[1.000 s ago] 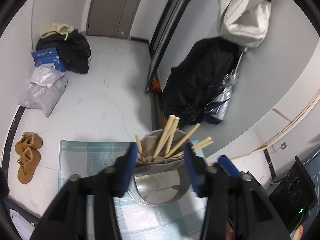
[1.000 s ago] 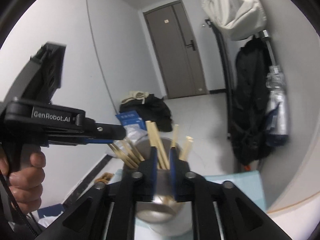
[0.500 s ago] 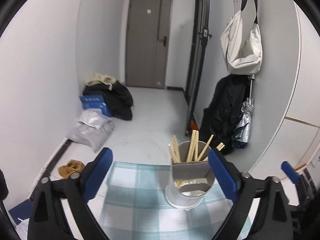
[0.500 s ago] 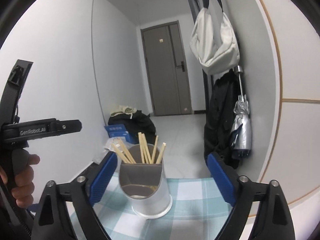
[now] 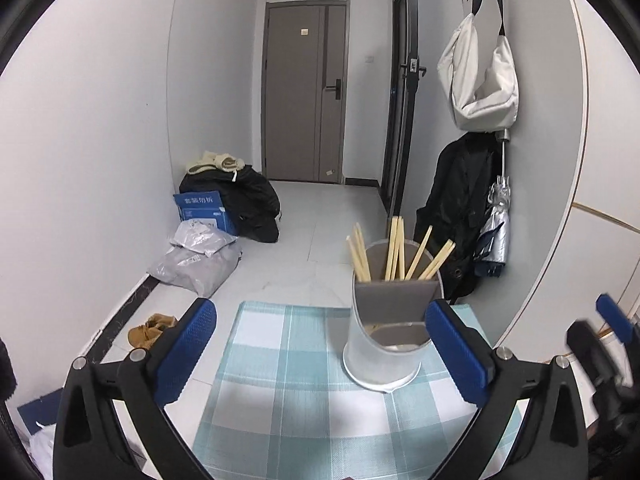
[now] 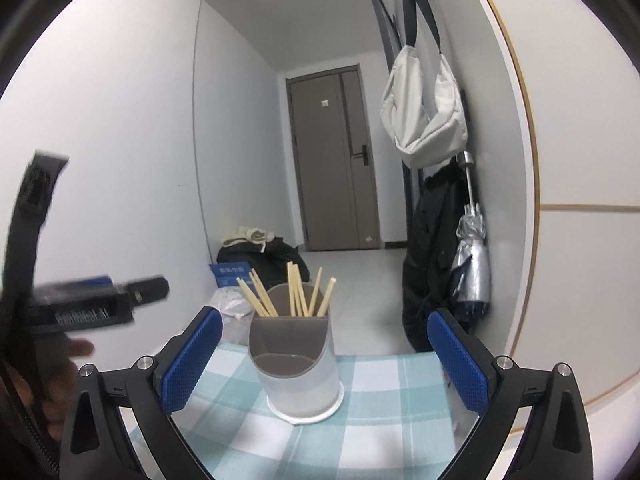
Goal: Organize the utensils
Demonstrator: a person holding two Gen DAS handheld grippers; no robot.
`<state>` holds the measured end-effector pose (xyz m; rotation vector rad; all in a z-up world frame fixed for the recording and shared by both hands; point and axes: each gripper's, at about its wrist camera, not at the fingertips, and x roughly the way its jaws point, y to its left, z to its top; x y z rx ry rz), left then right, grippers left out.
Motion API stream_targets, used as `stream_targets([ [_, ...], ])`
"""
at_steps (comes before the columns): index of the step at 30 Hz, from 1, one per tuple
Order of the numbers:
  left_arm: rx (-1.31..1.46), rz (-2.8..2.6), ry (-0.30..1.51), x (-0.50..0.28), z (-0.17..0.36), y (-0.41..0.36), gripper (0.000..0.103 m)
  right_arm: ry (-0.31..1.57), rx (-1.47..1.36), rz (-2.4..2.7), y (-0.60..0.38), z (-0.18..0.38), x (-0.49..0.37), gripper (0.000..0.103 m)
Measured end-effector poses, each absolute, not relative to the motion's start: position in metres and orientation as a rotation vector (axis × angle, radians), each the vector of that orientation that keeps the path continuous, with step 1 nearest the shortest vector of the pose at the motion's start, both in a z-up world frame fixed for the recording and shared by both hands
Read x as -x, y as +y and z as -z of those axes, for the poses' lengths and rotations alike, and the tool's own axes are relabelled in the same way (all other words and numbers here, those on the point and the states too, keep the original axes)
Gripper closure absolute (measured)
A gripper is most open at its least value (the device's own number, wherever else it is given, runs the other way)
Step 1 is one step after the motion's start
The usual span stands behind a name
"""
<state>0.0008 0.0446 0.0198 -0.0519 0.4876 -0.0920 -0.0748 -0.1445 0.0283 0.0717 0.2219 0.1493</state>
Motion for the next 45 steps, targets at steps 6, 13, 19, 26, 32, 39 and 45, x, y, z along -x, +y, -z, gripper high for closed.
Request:
stream_targets([
  [6, 0.052, 0.076, 0.475, -0.004, -0.016, 0.043, 0.001, 0.242, -0.06, -0.135, -0.146, -0.02, 0.071, 0.0],
  [13, 0.046, 0.08, 0.454, 0.003, -0.017, 0.044, 0.001, 0.252, -0.074, -0.121, -0.15, -0.015, 0.067, 0.0],
  [19, 0.072, 0.102, 0.471, 0.004, -0.016, 0.047, 0.001, 0.244, -0.091, -0.11, -0.154, -0.015, 0.07, 0.0],
  [26, 0.067, 0.099, 0.462, 0.009, -0.018, 0.047, 0.001, 0.248, -0.071, -0.102, -0.151, -0.015, 0.072, 0.0],
  [32, 0.046, 0.1, 0.461, 0.01, -0.018, 0.045, 0.001, 0.237, -0.058, -0.1, -0.15, -0.015, 0.075, 0.0],
  [39, 0.054, 0.091, 0.449, 0.012, -0.021, 0.045, 0.001, 0.231, -0.05, -0.091, -0.151, -0.018, 0.076, 0.0],
  [45, 0.06, 0.109, 0.471, 0.01, -0.017, 0.042, 0.001, 0.237, -0.062, -0.084, -0.154, -0.018, 0.075, 0.0],
])
